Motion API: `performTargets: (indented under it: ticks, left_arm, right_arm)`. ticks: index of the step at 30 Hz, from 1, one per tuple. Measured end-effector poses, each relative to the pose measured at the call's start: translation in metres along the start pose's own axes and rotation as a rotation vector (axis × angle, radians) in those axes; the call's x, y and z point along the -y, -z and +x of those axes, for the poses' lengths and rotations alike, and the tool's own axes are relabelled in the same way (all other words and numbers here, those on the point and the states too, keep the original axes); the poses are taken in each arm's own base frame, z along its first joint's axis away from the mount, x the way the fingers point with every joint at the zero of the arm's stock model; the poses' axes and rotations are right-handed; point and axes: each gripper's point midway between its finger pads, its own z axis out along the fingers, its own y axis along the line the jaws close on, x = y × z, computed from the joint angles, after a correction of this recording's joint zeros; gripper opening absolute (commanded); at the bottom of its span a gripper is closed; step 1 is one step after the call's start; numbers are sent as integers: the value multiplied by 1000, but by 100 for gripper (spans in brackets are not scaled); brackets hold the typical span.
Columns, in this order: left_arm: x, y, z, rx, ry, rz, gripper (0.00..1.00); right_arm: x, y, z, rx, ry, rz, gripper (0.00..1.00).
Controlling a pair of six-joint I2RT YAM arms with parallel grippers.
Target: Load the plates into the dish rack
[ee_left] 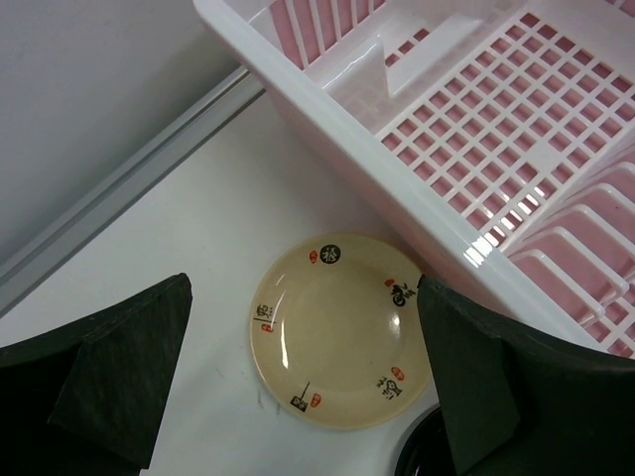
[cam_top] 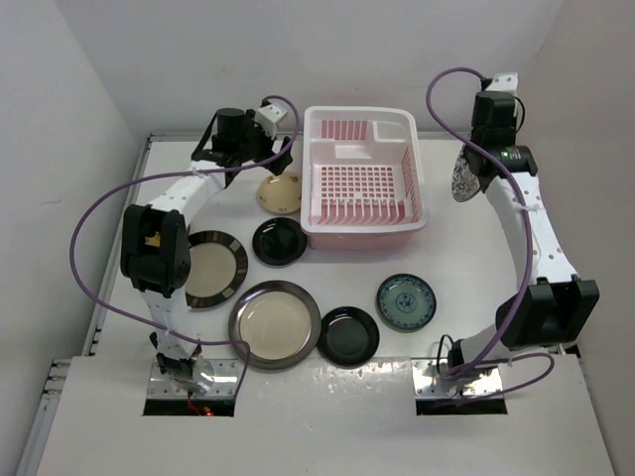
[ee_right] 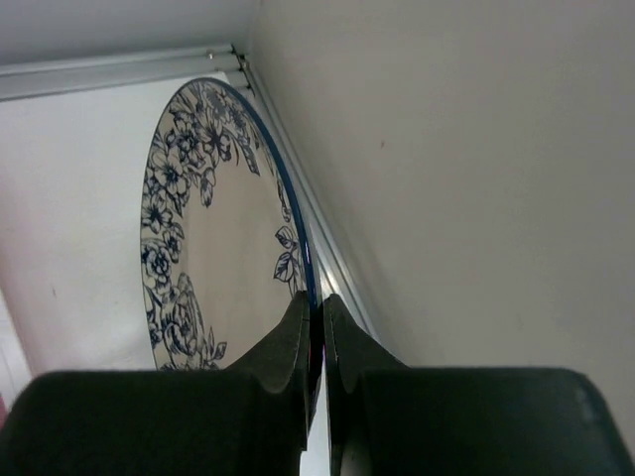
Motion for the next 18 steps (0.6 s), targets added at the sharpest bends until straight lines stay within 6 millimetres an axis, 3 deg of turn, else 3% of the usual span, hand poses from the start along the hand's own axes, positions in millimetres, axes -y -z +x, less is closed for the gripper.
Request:
performTargets:
  ticks: [7,12,15,18]
  left_arm:
    - [-10,3,-2,20,-5,-11,100]
    - [-20,5,-4,35,-9,-30,100]
    - [-26,6,-5,46,-12,-43,100]
    - [-30,7,0,44,-9,-55,100]
  right_arm:
    - [-13,30,-52,122,110,16,0]
    - [-46,67,-97,253,166,-3,0]
    - [-78,85,-104,297,171,-63,0]
    - [-106,89,-94,289,182,-112,0]
